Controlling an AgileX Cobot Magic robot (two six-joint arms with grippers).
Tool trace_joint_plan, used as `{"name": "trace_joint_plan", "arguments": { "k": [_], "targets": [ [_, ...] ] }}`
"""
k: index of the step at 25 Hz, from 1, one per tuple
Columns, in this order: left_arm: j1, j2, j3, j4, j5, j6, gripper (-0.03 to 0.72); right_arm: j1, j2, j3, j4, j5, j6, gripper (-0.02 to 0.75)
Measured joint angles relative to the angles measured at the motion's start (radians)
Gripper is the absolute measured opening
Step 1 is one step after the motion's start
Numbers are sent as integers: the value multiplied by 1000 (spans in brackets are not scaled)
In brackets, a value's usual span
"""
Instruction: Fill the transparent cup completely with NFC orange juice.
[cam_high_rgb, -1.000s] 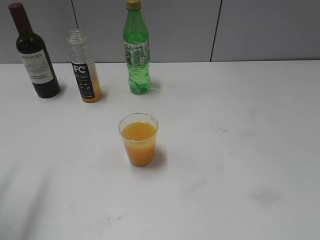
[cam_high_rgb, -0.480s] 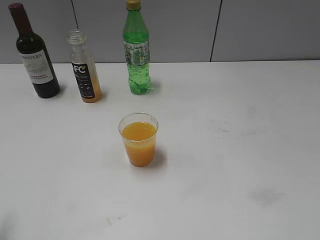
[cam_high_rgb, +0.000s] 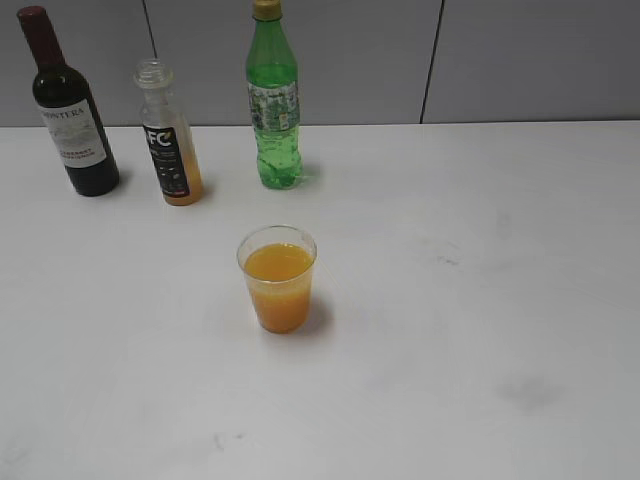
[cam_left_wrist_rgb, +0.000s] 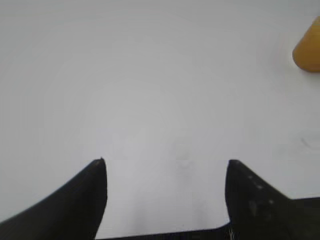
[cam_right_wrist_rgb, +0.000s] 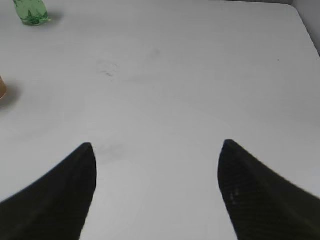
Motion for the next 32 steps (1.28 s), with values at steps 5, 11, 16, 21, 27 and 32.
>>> {"name": "trace_joint_plan", "arguments": {
  "k": [5,11,16,21,27,32],
  "targets": [
    [0,-194,0,-7,111,0,555,0,0,0,0,0,0,587],
    [0,-308,-2,8,162,8,554,0,0,0,1,0,0,587],
    [0,-311,-2,11,164,26,553,0,0,0,0,0,0,587],
    [0,-311,7,11,106,29,553,0,0,0,0,0,0,587],
    [0,-311,38,11,35,30,552,0,0,0,0,0,0,587],
    [0,-311,40,13,29,35,550,0,0,0,0,0,0,587]
  ]
}}
